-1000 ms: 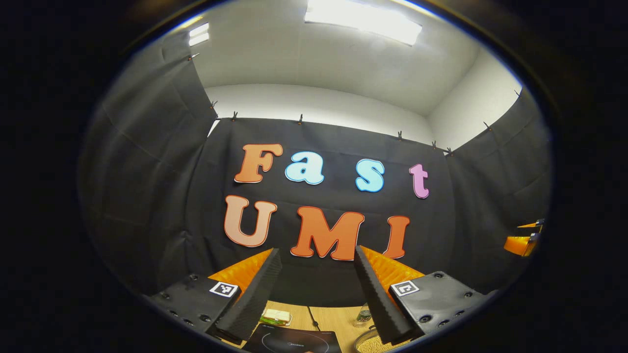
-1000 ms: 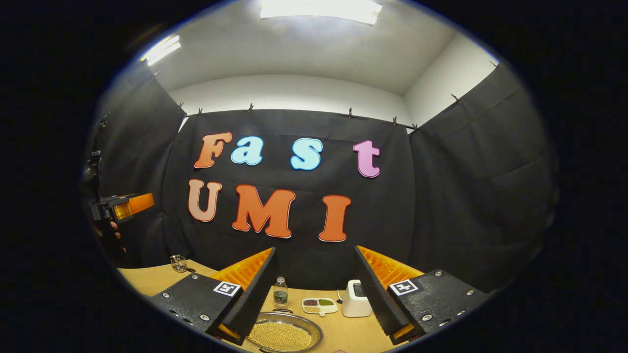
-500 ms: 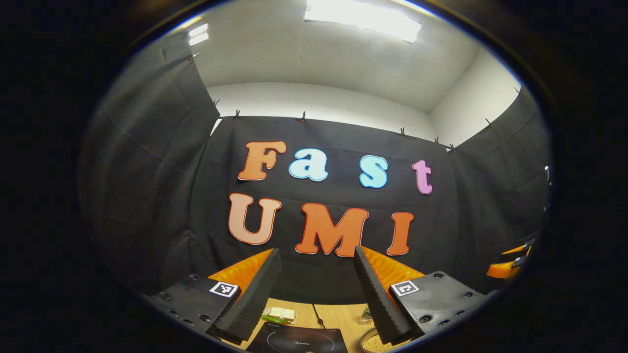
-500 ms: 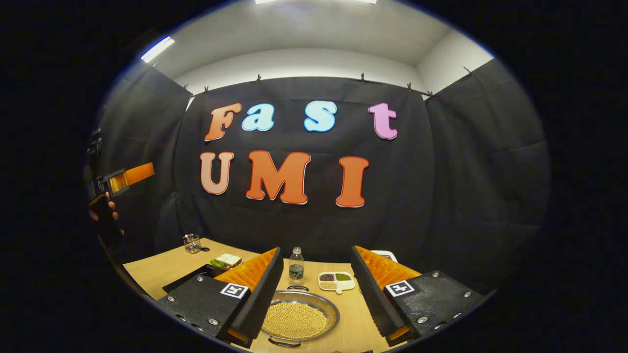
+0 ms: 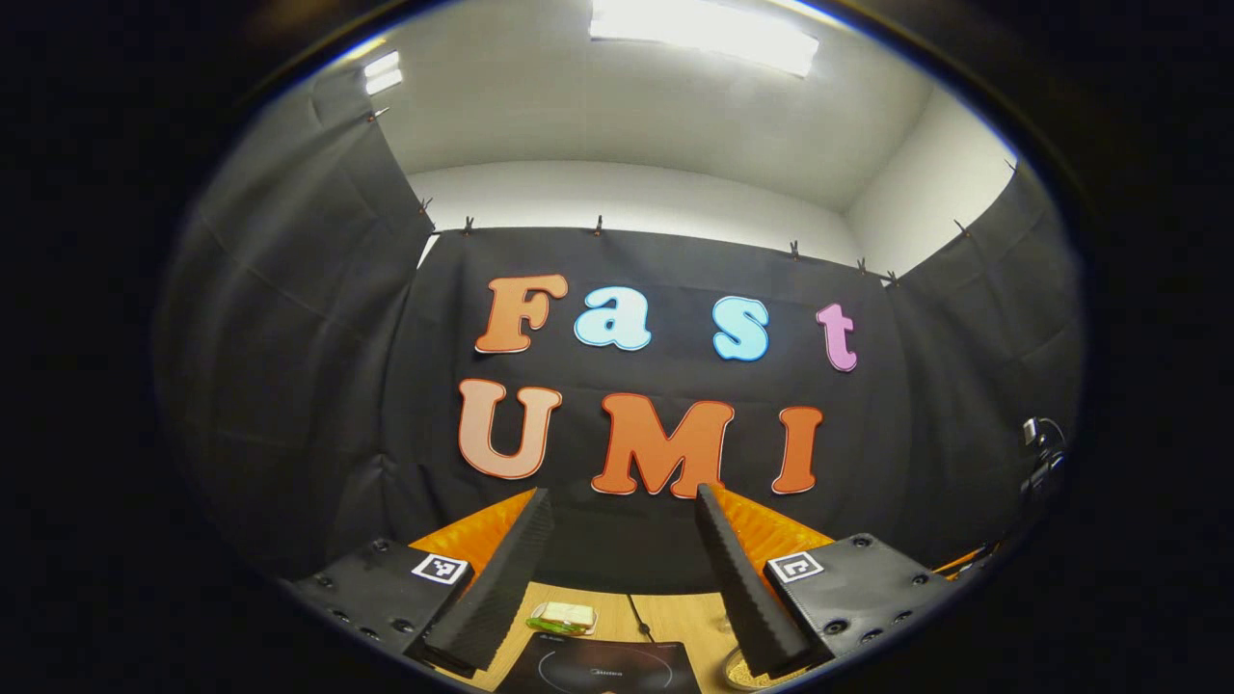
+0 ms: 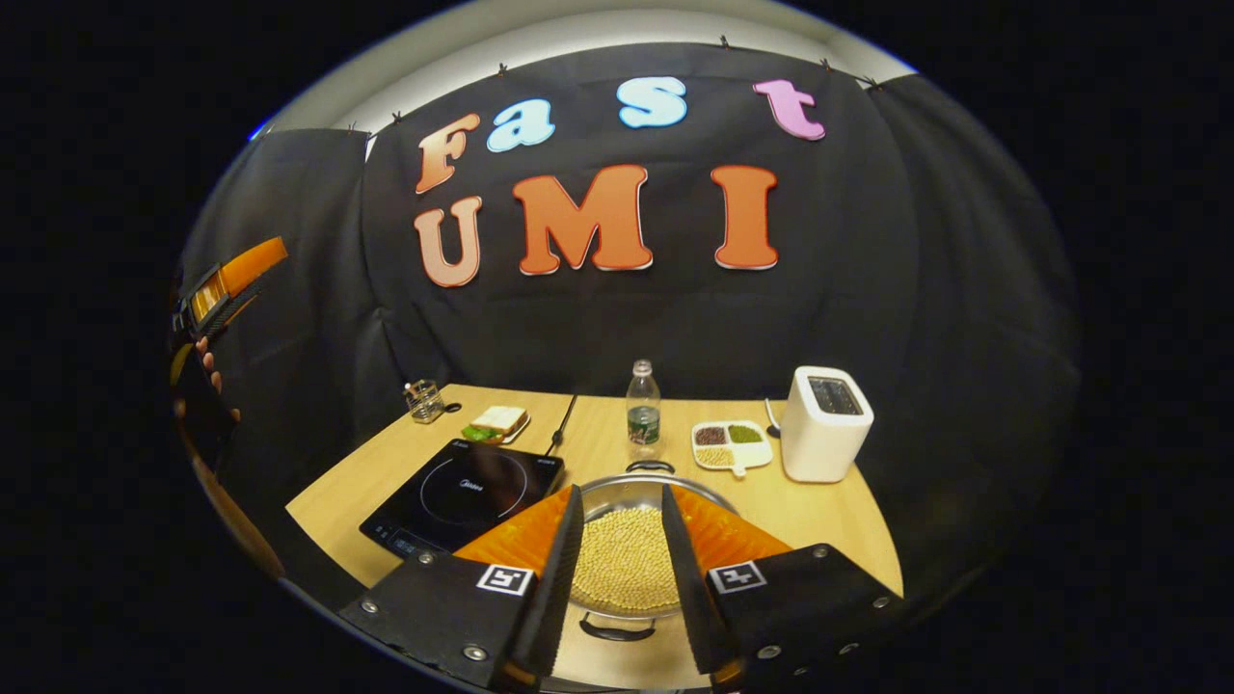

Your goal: First push the handle of the pot to place it horizontally, then grasp the pot with both hands and set it on the induction cooktop.

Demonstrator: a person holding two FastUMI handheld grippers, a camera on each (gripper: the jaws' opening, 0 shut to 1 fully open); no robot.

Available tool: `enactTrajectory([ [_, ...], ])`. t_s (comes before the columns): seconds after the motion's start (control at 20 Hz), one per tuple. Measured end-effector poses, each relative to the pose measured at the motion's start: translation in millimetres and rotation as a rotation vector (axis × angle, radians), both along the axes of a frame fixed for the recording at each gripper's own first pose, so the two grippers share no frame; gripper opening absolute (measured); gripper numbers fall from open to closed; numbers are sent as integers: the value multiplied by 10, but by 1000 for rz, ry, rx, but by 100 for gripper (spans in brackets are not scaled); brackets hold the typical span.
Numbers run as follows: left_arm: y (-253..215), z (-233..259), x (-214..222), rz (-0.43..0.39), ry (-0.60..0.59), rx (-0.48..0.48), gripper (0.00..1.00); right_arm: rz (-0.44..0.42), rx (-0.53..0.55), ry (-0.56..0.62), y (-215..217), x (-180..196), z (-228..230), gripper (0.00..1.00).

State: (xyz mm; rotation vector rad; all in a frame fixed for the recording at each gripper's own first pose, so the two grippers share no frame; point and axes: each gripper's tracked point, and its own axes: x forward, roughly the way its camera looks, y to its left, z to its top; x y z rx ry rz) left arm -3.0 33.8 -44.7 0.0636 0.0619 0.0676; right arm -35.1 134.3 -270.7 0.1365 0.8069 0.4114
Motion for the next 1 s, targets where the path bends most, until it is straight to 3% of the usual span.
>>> enactTrajectory([
  [0.3, 75, -122, 22, 15, 26, -2, 97, 64, -24, 103, 213, -144, -427, 24],
  [0.35, 103, -147, 23, 21, 32, -1, 98, 66, -23, 121, 242, -155, -492, 14],
  [0.45, 158, -194, 19, 31, 43, 3, 98, 74, -14, 158, 308, -188, -624, 5],
  [1.0, 384, -250, 31, 73, 71, 25, 98, 230, 62, 503, 815, -861, -1285, 0],
])
